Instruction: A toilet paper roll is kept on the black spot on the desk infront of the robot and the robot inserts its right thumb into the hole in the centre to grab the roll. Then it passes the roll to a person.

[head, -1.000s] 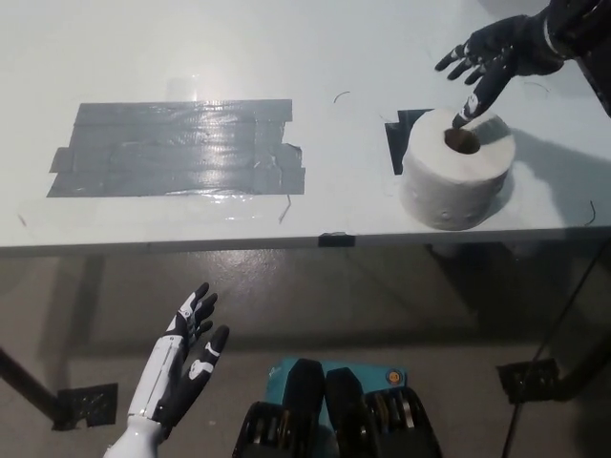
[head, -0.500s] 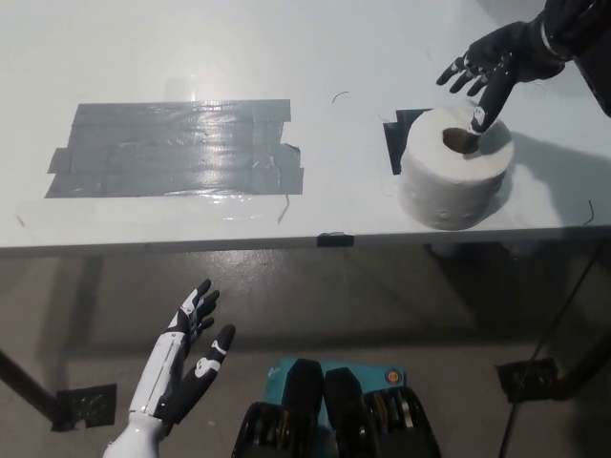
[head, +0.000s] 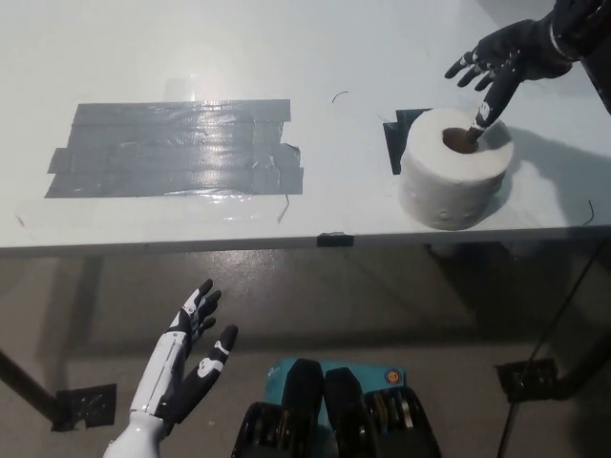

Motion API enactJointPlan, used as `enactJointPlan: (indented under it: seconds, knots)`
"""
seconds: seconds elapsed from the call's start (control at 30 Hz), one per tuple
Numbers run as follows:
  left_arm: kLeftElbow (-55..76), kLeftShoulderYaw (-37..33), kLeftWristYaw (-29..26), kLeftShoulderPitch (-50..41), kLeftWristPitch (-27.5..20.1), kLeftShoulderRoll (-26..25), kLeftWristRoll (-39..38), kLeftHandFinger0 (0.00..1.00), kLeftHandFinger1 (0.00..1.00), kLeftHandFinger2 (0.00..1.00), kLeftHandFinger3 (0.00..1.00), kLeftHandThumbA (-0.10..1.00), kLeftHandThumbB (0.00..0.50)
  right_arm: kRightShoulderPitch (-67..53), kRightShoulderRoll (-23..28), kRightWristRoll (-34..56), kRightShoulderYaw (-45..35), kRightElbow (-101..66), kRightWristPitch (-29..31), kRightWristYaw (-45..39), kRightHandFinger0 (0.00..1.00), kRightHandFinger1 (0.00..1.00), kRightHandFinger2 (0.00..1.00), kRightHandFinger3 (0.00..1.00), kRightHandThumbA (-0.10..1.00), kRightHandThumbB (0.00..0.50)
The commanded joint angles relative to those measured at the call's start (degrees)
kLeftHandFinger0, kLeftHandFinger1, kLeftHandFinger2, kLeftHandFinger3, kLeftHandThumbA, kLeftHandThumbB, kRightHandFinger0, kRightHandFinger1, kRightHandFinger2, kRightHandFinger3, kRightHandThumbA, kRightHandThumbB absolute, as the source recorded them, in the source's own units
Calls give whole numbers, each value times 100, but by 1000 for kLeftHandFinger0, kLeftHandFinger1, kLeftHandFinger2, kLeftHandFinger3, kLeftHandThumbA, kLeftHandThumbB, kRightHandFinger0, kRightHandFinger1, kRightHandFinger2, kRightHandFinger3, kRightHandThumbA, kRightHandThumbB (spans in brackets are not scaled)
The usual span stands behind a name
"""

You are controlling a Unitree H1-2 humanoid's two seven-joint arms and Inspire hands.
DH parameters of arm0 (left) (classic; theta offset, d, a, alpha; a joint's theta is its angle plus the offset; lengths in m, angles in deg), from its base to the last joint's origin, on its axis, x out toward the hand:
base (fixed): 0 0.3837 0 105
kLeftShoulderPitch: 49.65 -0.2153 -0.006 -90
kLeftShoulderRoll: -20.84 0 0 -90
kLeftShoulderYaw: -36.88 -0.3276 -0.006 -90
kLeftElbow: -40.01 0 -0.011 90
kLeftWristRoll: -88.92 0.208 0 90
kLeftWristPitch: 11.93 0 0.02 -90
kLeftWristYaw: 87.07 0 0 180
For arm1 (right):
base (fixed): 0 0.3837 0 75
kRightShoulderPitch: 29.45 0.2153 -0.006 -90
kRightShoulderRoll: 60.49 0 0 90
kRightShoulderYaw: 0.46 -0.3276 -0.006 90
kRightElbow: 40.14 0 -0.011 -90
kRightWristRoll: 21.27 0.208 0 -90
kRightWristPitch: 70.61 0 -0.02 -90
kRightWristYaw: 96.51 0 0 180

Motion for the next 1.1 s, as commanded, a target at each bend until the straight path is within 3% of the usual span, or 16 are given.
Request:
enactJointPlan:
  seconds: [0.0, 0.03, 0.07, 0.1, 0.2, 0.43, 0.6, 0.77, 1.07]
  knots:
    - [155, 18, 28, 113, 0, -24, 33, 1000, 1000, 1000, 1000, 734, 14, 157, 126, -14, -265, -147, 386, 750, 1000, 1000, 1000, 1000, 1000, 431]
    - [153, 17, 26, 114, -5, -22, 35, 1000, 1000, 1000, 1000, 733, 12, 132, 116, -28, -305, -180, 339, 860, 1000, 1000, 1000, 1000, 1000, 445]
    - [139, 11, 26, 126, -22, -21, 40, 1000, 1000, 1000, 1000, 732, 11, 78, 121, -8, -389, -258, 279, 1007, 1000, 1000, 1000, 1000, 1000, 427]
    - [135, 11, 26, 127, -33, -21, 38, 1000, 1000, 1000, 1000, 732, 10, 39, 108, 34, -496, -301, 212, 1159, 1000, 1000, 1000, 1000, 1000, 468]
    - [153, 15, 38, 130, -3, -31, 30, 1000, 1000, 1000, 1000, 732, 9, -12, 59, -13, -632, -366, -69, 1435, 1000, 1000, 1000, 1000, 1000, 499]
    - [124, 18, 50, 143, -33, -48, 16, 1000, 1000, 1000, 1000, 743, 15, -83, 17, -131, -599, -410, -64, 1576, 1000, 1000, 1000, 1000, 1000, 468]
    - [146, 14, 50, 133, -11, -42, 22, 1000, 1000, 1000, 1000, 735, 7, -141, -12, -366, -413, -342, 54, 1836, 1000, 1000, 1000, 1000, 1000, 500]
    - [135, 13, 49, 147, -26, -47, 29, 1000, 1000, 1000, 1000, 737, 6, -189, 8, -417, -335, -367, 135, 1725, 1000, 1000, 1000, 1000, 1000, 477]
    - [128, 12, 59, 211, 3, -58, 37, 1000, 1000, 1000, 1000, 755, 12, -75, 30, -419, -281, -305, 286, 1371, 1000, 1000, 1000, 1000, 1000, 499]
